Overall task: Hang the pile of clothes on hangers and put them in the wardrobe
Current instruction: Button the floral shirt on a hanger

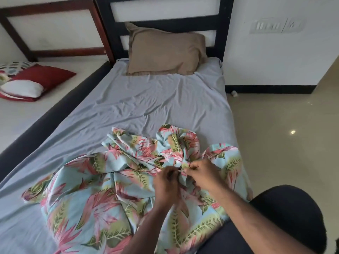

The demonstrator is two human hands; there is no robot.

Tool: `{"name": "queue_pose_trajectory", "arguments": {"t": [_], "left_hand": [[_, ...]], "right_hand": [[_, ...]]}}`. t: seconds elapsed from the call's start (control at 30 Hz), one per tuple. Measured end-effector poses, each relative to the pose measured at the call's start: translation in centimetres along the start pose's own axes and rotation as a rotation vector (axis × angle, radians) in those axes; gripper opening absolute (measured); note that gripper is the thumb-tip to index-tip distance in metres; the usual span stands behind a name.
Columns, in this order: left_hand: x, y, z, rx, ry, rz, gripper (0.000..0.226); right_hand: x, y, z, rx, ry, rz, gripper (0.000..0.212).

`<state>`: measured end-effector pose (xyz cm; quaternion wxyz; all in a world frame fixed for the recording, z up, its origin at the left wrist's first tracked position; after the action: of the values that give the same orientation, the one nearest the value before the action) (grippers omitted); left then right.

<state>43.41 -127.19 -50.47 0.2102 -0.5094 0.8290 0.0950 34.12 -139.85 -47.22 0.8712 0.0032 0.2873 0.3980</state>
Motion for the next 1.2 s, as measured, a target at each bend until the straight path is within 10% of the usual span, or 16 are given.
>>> {"name": "queue_pose_trajectory", "arguments": {"t": [0.17,0.67,1.0,1.2], "left_hand": [[0.1,-1.0,-4.1,0.024,0.283,-0.344,0.015],[3.3,1.6,-3.8,-0.452,0.997,-0.004,0.027],[2.4,0.6,-4.8,-0.35,0.722,-0.019,0.012],[0.8,-0.1,-6.1,0.05,-0.107,-0.304,0.016]], "right_hand": [[-2.6,-1.5,1.1,-0.125,-0.404,-0.16,0.012],[-1.5,1.1,-0.3,0.05,-0.847,0.019,0.009],[-2.3,0.8,-0.5,-0.044,-0.619,-0.097,0.004],[-2.9,1.6,0.7,-0.276,-0.339,-0.281,0.021]]}}
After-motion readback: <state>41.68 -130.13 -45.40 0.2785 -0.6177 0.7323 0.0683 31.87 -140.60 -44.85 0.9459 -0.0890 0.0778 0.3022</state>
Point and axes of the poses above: each hand's wrist, its own y-axis away from the middle knuckle, its own x-axis out of the palm, z = x × y, the point moved 4 cm from there along -y, towards the middle knuckle, and after that the axes turned 1 degree about -y, right-handed, at the moved point
